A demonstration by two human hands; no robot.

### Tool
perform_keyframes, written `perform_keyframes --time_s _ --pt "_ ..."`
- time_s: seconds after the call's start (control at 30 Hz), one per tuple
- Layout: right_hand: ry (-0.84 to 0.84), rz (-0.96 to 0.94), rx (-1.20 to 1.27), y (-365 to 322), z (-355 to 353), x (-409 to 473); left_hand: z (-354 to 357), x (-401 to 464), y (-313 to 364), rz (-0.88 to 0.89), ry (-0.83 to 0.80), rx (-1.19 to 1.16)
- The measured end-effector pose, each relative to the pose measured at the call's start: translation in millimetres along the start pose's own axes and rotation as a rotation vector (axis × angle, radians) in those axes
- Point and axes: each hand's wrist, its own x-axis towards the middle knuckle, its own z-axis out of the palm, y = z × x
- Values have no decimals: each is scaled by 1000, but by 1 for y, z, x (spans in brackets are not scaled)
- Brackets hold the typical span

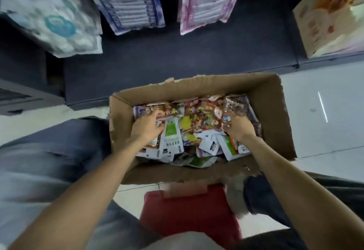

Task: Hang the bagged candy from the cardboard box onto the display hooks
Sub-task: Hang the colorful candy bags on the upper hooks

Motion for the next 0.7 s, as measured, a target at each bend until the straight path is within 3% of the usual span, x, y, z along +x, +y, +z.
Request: perform_keyframes --time_s 0.17,0.33,0.43,0.7 --pt "-55 -50 -131 13 15 24 20 26 -4 28 -78 -15" --pt "-41 -258 -501 -2 25 55 38 33 -6 -48 -86 -82" --pt "-52 -242 -662 -16 42 72 46 30 -6 -76 -126 -78" --pt "127 -384 -785 -10 48 84 62 44 -12 -99 -245 15"
